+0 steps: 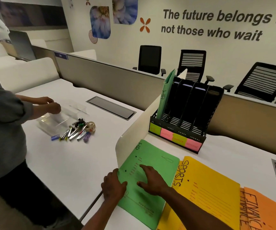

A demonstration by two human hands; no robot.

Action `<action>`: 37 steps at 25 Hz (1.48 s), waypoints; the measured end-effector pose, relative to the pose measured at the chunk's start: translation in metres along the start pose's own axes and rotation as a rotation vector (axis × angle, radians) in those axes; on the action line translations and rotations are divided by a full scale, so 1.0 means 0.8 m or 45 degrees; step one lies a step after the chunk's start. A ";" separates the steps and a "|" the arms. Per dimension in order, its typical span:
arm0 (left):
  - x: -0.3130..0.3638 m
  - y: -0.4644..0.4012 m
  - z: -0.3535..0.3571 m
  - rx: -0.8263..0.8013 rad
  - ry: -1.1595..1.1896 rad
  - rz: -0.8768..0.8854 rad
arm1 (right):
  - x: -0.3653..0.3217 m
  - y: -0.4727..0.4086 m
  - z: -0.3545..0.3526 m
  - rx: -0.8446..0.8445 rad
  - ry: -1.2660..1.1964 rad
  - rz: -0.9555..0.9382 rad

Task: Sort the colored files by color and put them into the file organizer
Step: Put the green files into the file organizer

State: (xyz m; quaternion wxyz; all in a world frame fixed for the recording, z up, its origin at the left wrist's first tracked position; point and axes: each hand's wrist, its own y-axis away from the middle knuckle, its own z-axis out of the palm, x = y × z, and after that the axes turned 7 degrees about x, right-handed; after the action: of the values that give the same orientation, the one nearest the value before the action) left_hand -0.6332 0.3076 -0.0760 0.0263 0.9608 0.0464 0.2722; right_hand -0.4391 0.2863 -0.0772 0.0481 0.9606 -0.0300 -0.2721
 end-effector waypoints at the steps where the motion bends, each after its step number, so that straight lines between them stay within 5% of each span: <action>1: 0.001 0.000 -0.001 0.010 0.009 0.002 | -0.001 -0.001 -0.001 0.006 -0.007 -0.002; 8: 0.027 0.000 -0.033 0.108 0.206 -0.005 | -0.006 -0.018 -0.036 0.145 -0.030 -0.015; 17: 0.083 0.035 -0.077 0.388 0.486 0.231 | -0.021 -0.066 -0.170 0.740 -0.304 0.199; 25: 0.113 0.044 -0.093 0.591 0.608 0.426 | -0.036 -0.058 -0.261 1.037 -0.485 0.160; 37: 0.135 0.041 -0.089 0.673 0.706 0.624 | -0.092 -0.036 -0.337 1.090 -0.469 -0.138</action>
State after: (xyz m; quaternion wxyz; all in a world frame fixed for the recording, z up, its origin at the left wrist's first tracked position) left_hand -0.5769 0.2882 0.0429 -0.2985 0.8079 -0.1090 0.4963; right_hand -0.3590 0.3416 0.1864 -0.3731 0.8298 -0.0974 -0.4033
